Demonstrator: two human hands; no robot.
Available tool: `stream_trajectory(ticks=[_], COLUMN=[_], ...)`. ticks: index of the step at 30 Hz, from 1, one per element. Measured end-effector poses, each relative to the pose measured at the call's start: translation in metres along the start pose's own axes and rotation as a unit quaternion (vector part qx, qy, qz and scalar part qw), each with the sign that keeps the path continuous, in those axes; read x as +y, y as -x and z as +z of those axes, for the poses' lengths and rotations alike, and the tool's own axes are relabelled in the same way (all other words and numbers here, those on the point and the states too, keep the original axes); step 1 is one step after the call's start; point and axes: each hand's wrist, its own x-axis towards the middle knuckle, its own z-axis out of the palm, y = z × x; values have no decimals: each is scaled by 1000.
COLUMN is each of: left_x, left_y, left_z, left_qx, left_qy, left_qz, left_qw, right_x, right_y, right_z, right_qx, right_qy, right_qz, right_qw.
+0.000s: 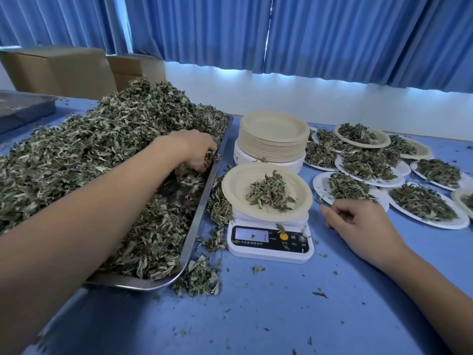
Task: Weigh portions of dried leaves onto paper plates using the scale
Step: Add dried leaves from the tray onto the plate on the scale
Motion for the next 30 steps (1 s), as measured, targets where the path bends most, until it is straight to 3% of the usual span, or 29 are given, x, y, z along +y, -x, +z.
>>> stream_trajectory(ticks=[6,23,30], left_x=[-6,-10,12], left_y=[31,63,72], left_z=[-18,-48,-51], left_qx=[-57,58,101], left_qy=[40,86,178], left_qz=[7,67,143], left_qw=[998,992,968], right_x=[-1,-4,-2], right_y=[0,1,0], right_z=[-1,-4,-4], right_qx=[-2,-7,-3], right_qy=[6,-3,-14], right_qz=[5,-1,-11], right_qw=[1000,1000,1000])
